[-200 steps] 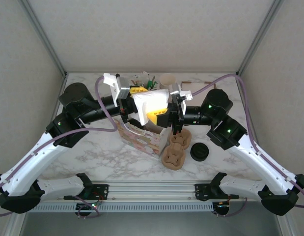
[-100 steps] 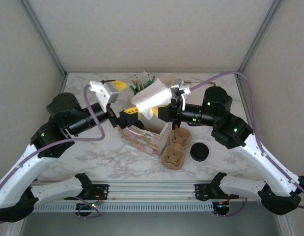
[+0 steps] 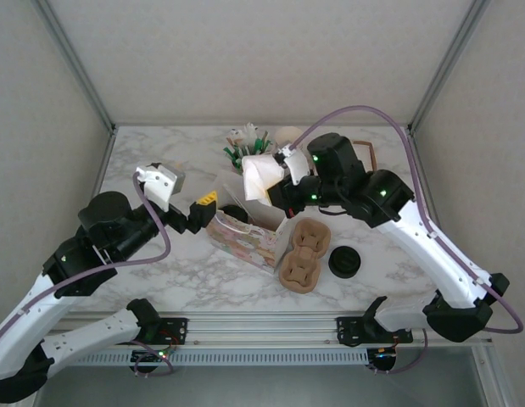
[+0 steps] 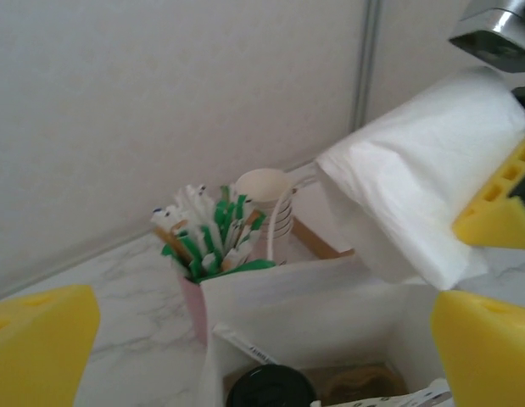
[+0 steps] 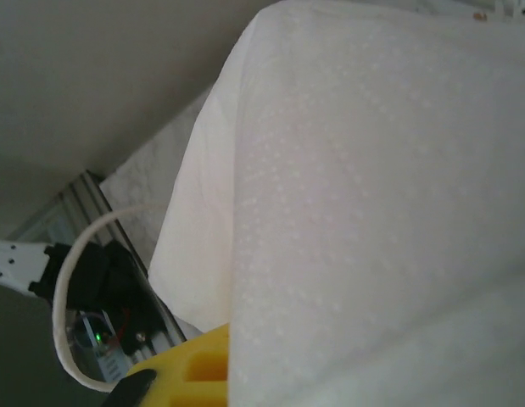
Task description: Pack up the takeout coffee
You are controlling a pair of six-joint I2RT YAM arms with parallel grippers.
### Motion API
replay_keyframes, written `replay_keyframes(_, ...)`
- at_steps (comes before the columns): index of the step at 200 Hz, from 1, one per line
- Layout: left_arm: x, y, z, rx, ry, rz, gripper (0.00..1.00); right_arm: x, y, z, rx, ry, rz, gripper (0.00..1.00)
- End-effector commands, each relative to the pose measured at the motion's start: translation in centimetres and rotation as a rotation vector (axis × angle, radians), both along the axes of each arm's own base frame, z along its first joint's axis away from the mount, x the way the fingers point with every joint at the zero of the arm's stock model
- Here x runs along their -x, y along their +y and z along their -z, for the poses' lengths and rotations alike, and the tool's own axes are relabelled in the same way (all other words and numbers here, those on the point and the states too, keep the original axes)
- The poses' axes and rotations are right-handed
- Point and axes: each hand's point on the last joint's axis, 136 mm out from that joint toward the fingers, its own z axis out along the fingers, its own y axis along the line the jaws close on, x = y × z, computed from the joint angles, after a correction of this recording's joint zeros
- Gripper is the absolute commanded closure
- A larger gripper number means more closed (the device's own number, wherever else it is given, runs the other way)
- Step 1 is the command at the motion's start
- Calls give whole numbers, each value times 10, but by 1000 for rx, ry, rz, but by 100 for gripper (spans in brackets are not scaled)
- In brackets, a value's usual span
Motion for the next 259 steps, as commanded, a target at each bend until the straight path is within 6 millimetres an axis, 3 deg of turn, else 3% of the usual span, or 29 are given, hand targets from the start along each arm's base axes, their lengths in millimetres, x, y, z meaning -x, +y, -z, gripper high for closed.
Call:
replay_keyframes(1, -5, 15, 1, 7, 2, -89, 1, 14, -8, 19, 150, 5, -57, 100)
replay_keyframes(51, -12, 19, 8, -19, 23, -137, 2, 17, 7, 45, 314, 17, -128, 100)
replay_keyframes(84, -9, 27, 4, 6, 16, -156, 2, -1, 4, 64, 450, 12, -73, 100)
replay_keyframes(159, -9, 39, 7, 30, 39, -213, 3, -12, -2, 88, 598, -2, -57, 99)
replay_keyframes(173, -10, 38, 6, 32, 38, -215, 2, -5, -2, 92, 616, 8, -89, 95)
replay_keyframes(192, -11, 38, 6, 31, 38, -219, 2, 2, 2, 93, 628, -13, -121, 83)
replay_keyframes(221, -12, 38, 6, 28, 39, -220, 2, 0, 5, 79, 579, -69, -102, 61)
replay_keyframes(259, -13, 40, 6, 24, 37, -234, 2, -10, -4, 57, 555, -144, -26, 53)
